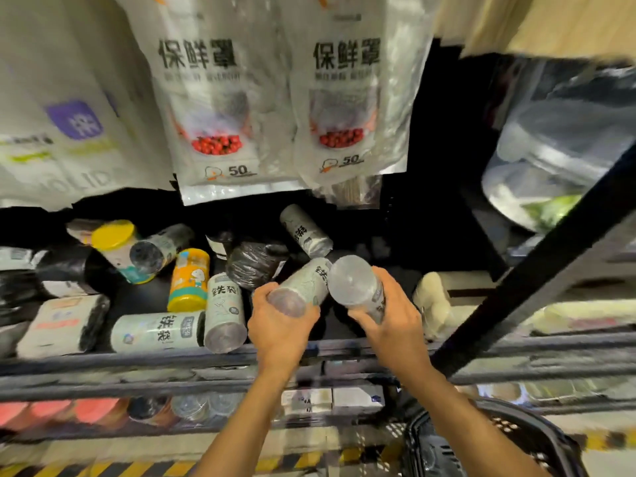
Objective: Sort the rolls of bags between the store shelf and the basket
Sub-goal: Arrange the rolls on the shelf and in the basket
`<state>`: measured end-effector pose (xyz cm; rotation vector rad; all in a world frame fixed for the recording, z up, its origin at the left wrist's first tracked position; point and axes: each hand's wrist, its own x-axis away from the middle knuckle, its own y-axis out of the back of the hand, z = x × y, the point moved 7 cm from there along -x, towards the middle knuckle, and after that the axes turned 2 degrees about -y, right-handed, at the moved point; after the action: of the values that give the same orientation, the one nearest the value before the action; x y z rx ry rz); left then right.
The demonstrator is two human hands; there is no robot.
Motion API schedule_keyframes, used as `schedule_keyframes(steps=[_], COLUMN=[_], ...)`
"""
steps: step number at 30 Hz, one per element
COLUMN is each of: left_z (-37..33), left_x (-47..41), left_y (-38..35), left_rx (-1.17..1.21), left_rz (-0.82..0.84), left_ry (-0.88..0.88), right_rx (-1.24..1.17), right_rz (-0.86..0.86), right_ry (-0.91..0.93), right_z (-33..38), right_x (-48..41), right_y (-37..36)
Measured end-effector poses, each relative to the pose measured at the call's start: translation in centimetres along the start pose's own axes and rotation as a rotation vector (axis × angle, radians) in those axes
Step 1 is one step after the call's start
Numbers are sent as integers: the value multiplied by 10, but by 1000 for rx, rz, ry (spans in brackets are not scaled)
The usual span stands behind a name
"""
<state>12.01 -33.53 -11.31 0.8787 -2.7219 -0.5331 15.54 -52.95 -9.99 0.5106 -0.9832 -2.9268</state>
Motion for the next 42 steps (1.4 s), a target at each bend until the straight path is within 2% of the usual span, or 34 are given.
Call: schedule_keyframes(steps=[3,7,9,14,21,31,35,39,42], left_z=[-36,-86,-101,-128,-146,-174,-175,-172,-159], left_x=[28,71,92,148,213,257,258,261,270], left_y=[23,46,49,37,-23,-125,-162,-191,-215], left_rx=[-54,-114,-138,-124,-178,-182,-194,-224,-276], left_rz=[67,167,242,436,744,1148,1304,1457,1567], left_ry=[-143,-441,-508,-579,-734,-925,-959,-992,-971], right_rx=[-205,-260,-302,-386,-462,-252,-157,-156,-164], right_rz=[63,-17,-35,-128,-398,-702,-810,-971,-1029], right_ry=[-105,-132,-179,-312,-479,-589,-660,-766,-831], right_z=[25,51,53,49,23,6,5,-1,-5], right_x=[22,57,79,141,214,255,259,272,289], right_y=[31,86,108,160,207,258,266,260,249])
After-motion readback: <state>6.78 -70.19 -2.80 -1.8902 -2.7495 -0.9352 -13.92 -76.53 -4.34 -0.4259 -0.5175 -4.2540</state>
